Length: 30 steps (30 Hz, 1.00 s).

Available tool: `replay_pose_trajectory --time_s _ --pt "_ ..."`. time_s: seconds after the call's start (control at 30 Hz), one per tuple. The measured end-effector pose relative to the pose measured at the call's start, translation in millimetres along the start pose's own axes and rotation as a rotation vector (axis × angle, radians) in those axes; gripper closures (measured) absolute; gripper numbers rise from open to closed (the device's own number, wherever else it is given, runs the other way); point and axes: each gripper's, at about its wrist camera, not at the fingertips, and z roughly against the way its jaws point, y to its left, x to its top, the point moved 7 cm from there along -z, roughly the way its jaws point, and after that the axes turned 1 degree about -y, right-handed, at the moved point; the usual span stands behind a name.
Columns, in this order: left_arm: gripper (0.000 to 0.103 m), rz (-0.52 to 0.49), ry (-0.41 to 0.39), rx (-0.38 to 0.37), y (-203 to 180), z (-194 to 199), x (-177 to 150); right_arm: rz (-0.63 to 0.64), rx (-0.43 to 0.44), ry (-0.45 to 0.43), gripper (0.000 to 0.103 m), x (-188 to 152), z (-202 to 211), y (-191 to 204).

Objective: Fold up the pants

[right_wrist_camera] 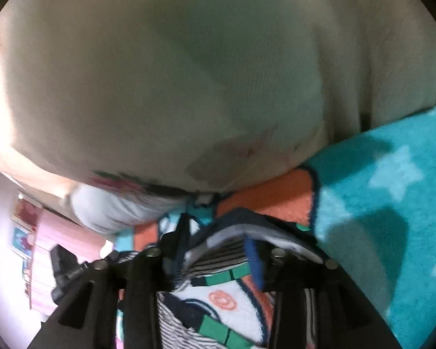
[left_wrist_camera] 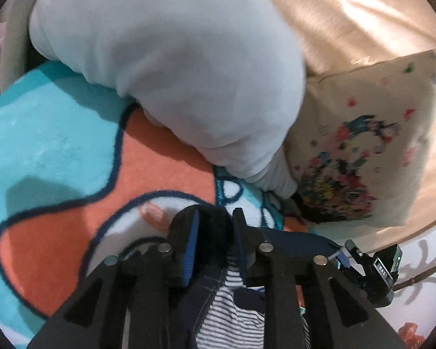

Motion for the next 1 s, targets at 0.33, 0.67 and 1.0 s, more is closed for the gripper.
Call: replay_pose_trajectory --time_s 0.33,0.67,1.0 --pt "0.059 -0.08 -0.052 -0.047 -12 58 -44 0.197 -0.208 0.026 0.036 -35 52 -34" --pt "0.056 -0.154 0.003 -0.086 -40 50 -76 0.47 -0.315 0.141 0.066 -72 26 -26" --pt "0.054 -0.201 0.141 0.017 -65 -17 -76 0.34 -0.049 0.119 0.094 -52 80 27"
